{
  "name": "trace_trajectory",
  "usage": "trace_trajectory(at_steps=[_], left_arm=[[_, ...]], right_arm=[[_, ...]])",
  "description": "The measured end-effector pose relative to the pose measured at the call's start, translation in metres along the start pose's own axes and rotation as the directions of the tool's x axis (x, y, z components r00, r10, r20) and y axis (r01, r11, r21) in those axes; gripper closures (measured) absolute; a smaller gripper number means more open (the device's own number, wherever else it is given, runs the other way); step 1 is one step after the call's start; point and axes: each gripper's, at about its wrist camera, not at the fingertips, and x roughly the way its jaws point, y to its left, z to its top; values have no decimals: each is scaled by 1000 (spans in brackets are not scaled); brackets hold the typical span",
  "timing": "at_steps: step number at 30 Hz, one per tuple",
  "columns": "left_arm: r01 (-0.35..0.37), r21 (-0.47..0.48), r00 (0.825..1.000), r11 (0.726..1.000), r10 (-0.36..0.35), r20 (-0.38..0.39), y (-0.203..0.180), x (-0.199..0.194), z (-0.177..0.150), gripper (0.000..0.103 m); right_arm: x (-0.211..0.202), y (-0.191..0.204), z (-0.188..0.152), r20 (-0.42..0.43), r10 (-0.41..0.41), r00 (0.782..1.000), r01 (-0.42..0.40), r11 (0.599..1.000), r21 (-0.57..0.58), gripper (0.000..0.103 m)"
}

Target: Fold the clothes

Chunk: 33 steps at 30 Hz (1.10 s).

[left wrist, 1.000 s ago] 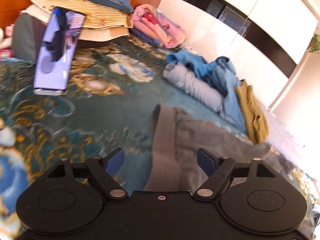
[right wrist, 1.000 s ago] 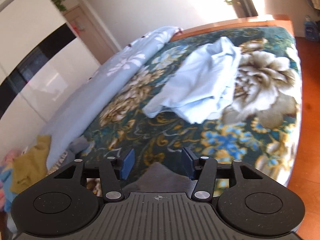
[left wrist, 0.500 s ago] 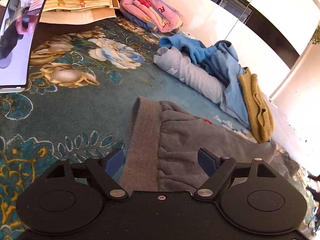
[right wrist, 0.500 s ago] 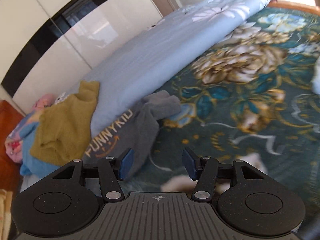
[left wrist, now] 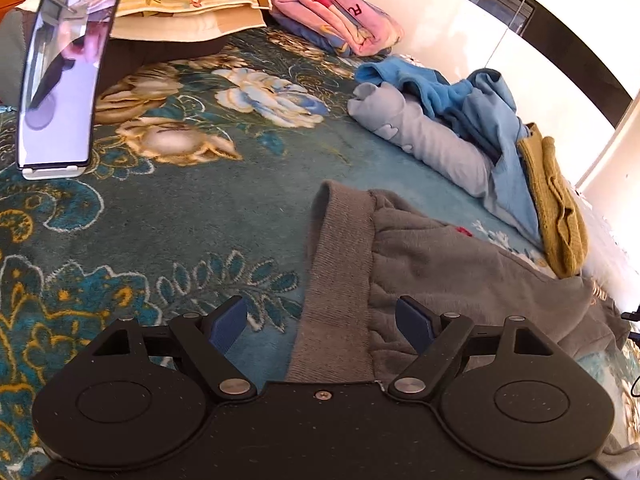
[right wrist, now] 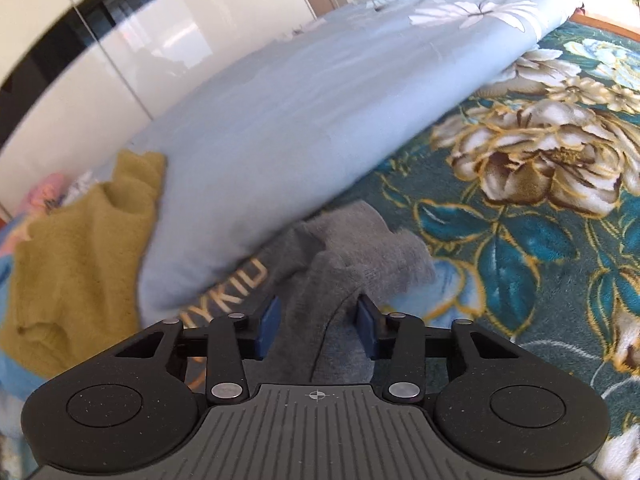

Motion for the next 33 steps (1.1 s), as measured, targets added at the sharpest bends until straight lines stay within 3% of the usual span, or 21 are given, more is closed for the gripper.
trace_trajectory(at_steps=[1,3,5,9,12,14,16,18,22,23,24,26,33], left_arm=[[3,3,1000,1000,-3,-3,-2,1,0,23],[7,12,1000,1000,-7,-7,-5,2,-1,23],[8,21,1000,1000,-8,-4,-6,2,-1,23],[3,19,1000,1000,-3,3,-5,0,-2,22],[-1,13,1000,1000,1,-3,-6,1,-3,22],[5,11,1000,1000,-4,-8,-8,3,-3,22],[11,9,1000,1000,-11,-12,-11,4,-3,22],[15,17,1000,1000,-15,-5,-14,3,-1,22],[7,21,1000,1000,-7,12,-17,-1,2,21],[2,20,1000,1000,-2,16,-17,-2,3,21],[-4,20,1000,1000,3,25,-19,-3,5,21],[-15,18,999,1000,14,49,-22,-7,10,21],[10,46,992,999,-16,125,-44,-8,20,18]], right_arm=[[3,-2,-1,-7,-2,1000,2,1000,12,74],[6,-7,0,-13,8,1000,-8,999,35,95],[3,-13,5,-4,40,999,-40,998,50,96],[-40,-25,24,122,162,979,-169,984,49,98],[-68,-45,25,177,151,972,-157,987,19,99],[-65,-63,19,147,78,986,-82,996,22,100],[-56,-84,12,87,56,995,-64,993,97,100],[-53,-94,4,88,94,992,-106,983,148,99],[-49,-82,2,93,149,984,-161,976,145,95],[-48,-77,3,92,148,985,-160,978,136,88],[-46,-71,4,86,144,986,-155,980,127,75],[-41,-61,3,71,141,987,-149,982,116,68],[-28,-38,-16,4,78,997,-78,994,82,69]])
